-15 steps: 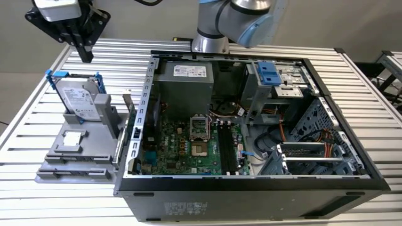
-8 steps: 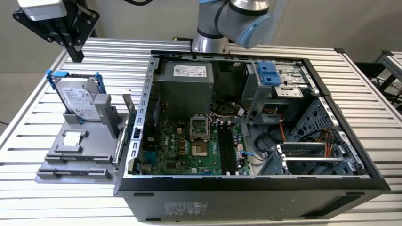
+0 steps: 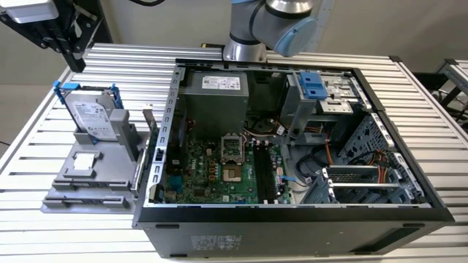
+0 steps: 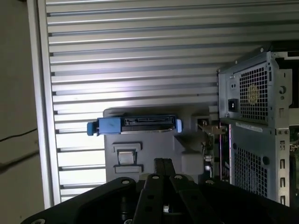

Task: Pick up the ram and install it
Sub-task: 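Reach for the ram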

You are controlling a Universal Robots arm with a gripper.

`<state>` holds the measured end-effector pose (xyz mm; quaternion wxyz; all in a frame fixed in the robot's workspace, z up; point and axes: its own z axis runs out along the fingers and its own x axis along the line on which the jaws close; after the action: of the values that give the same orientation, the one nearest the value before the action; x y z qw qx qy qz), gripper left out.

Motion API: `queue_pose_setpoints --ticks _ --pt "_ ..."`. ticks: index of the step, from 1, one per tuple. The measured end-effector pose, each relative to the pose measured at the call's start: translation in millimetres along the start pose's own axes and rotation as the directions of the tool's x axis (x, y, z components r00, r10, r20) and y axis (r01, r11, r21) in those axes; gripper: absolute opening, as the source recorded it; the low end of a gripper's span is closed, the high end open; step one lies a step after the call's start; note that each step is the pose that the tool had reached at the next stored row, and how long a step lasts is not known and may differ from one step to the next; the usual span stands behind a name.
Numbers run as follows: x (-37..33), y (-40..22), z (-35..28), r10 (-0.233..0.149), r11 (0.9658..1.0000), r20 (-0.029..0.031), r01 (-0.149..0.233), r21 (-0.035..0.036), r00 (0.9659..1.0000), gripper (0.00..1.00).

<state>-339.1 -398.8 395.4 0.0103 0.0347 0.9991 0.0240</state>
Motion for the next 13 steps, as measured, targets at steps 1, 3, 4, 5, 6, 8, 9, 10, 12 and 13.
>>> queue_pose_setpoints --ticks 1,3,4,5,6,8,9,10,12,13 --pt "2.4 -0.2 -0.1 0.0 1.0 0.0 0.0 0.0 1.0 0.0" --pt "7.1 -0.5 -0.1 0.0 1.0 0.0 0.0 0.0 1.0 0.0" --pt "9.3 -0.7 -0.2 0.0 1.0 -0.0001 0.0 0.0001 1.0 0.0" --pt "11.1 -0.8 -0.2 0.0 1.0 0.0 0.0 0.0 1.0 0.0" --pt "12.8 -0.9 -0.2 0.0 1.0 0.0 0.0 0.0001 1.0 0.0" --pt "15.1 -1.1 -0.2 0.0 1.0 0.0 0.0 0.0 1.0 0.0" --pt "15.1 -1.1 -0.3 0.0 1.0 0.0 0.0 0.0 1.0 0.0" --pt "15.1 -1.1 -0.3 0.0 1.0 -0.0001 0.0 0.0 1.0 0.0" --pt "15.2 -1.0 -0.2 0.0 1.0 0.0 0.0 0.0 1.0 0.0" --pt "15.2 -1.1 -0.2 0.0 1.0 0.0 0.0 0.0 1.0 0.0"
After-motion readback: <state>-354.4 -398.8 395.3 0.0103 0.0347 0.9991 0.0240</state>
